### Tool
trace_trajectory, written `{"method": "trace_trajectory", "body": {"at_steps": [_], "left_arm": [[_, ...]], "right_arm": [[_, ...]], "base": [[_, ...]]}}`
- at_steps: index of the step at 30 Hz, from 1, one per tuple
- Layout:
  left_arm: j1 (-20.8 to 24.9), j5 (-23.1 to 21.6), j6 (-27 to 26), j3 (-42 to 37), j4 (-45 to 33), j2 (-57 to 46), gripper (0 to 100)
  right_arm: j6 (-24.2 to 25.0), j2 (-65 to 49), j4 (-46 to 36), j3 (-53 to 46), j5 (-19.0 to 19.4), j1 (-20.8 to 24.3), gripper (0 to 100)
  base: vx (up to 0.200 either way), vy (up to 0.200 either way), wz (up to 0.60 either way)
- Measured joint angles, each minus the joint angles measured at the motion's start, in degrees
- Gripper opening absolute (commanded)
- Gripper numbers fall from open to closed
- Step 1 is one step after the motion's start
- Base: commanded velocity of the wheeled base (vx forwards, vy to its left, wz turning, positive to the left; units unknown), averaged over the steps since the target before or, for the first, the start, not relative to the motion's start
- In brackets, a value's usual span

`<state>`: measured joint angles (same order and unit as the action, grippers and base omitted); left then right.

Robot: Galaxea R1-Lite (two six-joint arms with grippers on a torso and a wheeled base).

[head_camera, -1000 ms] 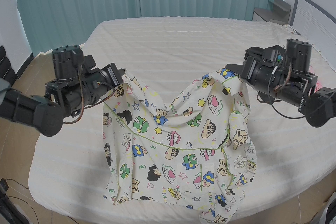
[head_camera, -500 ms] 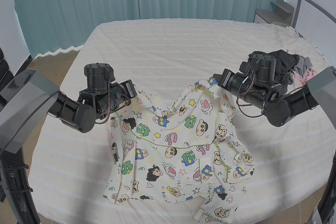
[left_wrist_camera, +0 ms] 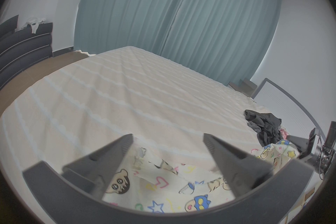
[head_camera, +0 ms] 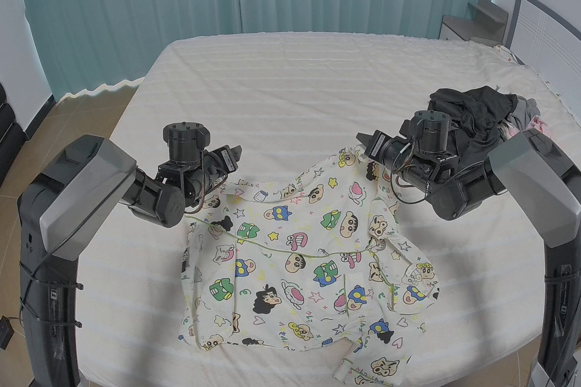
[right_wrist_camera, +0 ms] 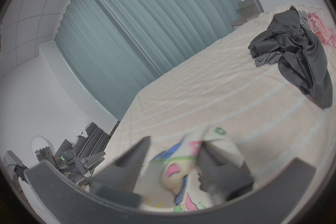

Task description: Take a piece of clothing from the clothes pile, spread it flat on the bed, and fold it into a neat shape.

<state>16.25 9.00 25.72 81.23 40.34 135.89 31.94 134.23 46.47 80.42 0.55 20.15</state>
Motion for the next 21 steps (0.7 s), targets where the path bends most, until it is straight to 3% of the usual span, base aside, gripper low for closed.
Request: {"method": "trace_trajectory", "body": {"at_steps": [9, 21], "left_arm": [[-3.16, 4.57, -0.07, 7.67, 2.79, 5.10, 100], [-7.13, 4.71, 0.30, 7.19, 2.61, 4.57, 100]], "right_arm": [[-0.50, 6.29, 1.18, 9.26, -5.19, -5.11, 100], [-0.20, 9.13, 1.01, 9.63, -5.50, -11.91, 100]], "base": [[0.000, 0.000, 0.00], [0.000, 0.000, 0.00]]}}
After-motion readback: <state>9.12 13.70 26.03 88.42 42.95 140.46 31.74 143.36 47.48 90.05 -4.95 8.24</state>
